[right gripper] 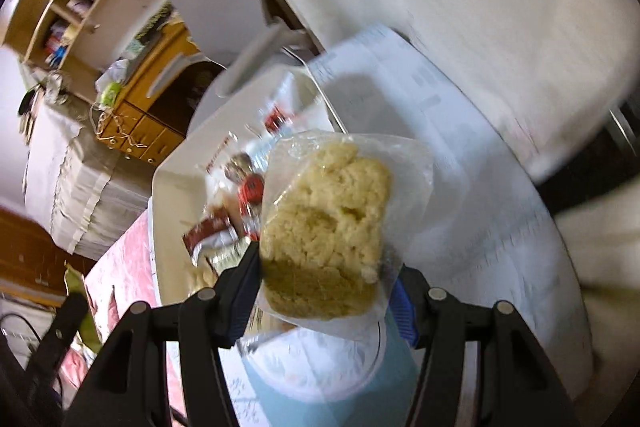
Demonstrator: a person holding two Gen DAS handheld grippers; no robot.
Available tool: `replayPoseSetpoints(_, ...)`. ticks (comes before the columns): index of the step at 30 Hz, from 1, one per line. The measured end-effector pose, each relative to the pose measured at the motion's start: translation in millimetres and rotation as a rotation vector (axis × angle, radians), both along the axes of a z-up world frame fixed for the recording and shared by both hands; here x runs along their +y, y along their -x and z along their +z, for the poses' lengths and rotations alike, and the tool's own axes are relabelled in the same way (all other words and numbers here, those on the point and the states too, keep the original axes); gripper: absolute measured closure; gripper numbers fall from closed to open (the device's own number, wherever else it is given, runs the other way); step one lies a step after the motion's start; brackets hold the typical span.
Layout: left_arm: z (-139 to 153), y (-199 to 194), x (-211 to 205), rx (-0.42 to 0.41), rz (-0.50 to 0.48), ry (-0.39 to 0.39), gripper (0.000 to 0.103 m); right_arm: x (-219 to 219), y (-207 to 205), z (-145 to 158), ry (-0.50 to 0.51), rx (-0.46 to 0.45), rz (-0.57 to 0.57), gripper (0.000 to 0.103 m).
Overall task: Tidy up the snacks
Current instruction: 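Carry both held packs up and over the white tray, then lower both packs into the tray and open both grippers, then move both grippers toward the orange-white bar and brown cracker bag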
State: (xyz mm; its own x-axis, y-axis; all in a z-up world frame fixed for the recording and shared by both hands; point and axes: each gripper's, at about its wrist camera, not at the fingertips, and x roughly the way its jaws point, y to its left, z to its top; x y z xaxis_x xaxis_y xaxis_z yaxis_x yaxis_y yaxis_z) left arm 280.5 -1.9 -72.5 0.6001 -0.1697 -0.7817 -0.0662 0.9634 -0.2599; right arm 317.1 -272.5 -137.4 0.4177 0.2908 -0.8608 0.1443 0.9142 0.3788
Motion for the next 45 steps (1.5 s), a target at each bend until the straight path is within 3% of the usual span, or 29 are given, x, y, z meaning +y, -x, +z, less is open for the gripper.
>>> replayPoseSetpoints(8, -30, -43, 10, 0.013, 0.039, 0.033, 0.067, 26, -28, -7, 0.085, -0.117, 0.177, 0.045)
replayPoseSetpoints(9, -34, -47, 11, 0.029, 0.045, 0.026, 0.063, 28, -29, -8, 0.079, -0.121, 0.193, 0.045)
replayPoseSetpoints(11, -41, -52, 12, 0.063, 0.066, 0.005, 0.038, 31, -33, -12, 0.073, -0.122, 0.225, 0.042)
replayPoseSetpoints(13, -47, -53, 14, 0.096, 0.082, -0.007, 0.032, 31, -34, -16, 0.069, -0.126, 0.227, 0.032)
replayPoseSetpoints(17, -54, -51, 17, 0.147, 0.088, -0.017, 0.031, 26, -34, -19, 0.056, -0.120, 0.208, 0.031)
replayPoseSetpoints(25, -53, -27, 20, 0.171, 0.088, -0.023, 0.025, 16, -22, -13, 0.034, -0.101, 0.172, 0.031)
replayPoseSetpoints(33, -51, 12, 25, 0.177, 0.062, -0.024, 0.025, 12, 2, -12, -0.071, -0.060, 0.148, 0.031)
replayPoseSetpoints(45, -68, 51, 43, 0.210, -0.137, -0.082, 0.025, 15, 44, -47, -0.277, 0.165, -0.061, 0.031)
